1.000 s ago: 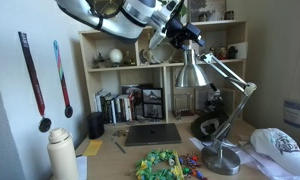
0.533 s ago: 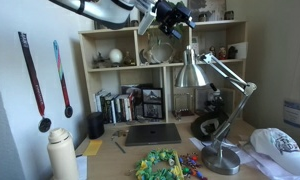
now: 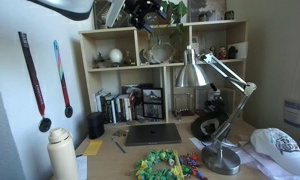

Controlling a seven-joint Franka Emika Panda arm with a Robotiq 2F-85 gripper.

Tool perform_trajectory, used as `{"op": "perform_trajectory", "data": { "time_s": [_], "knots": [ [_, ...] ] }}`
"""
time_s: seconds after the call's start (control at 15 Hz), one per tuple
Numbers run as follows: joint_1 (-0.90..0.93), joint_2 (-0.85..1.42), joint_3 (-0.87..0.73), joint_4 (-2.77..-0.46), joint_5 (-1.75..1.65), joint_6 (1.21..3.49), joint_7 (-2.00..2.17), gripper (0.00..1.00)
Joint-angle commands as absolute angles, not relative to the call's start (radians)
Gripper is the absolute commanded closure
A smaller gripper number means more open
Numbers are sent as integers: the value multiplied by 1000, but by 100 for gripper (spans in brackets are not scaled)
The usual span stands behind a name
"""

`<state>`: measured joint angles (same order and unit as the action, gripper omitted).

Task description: Adjust the lamp upwards

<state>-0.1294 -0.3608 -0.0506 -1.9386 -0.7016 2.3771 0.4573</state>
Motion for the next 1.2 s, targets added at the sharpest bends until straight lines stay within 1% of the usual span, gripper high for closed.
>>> {"op": "perform_trajectory", "data": {
  "time_s": [0.0,0.33,0.53,0.8,0.87,1.13],
  "knots": [
    [-151,-489,7,-2114,-731,2399,451,0],
    [-165,-536,65,-2270,-755,2410,504,0],
    [-172,-530,83,-2320,-773,2408,546,0],
    [-184,-530,100,-2347,-814,2409,605,0],
    [-162,-506,84,-2318,-779,2387,564,0],
    [-165,-506,87,-2323,-791,2386,578,0]
  ]
}}
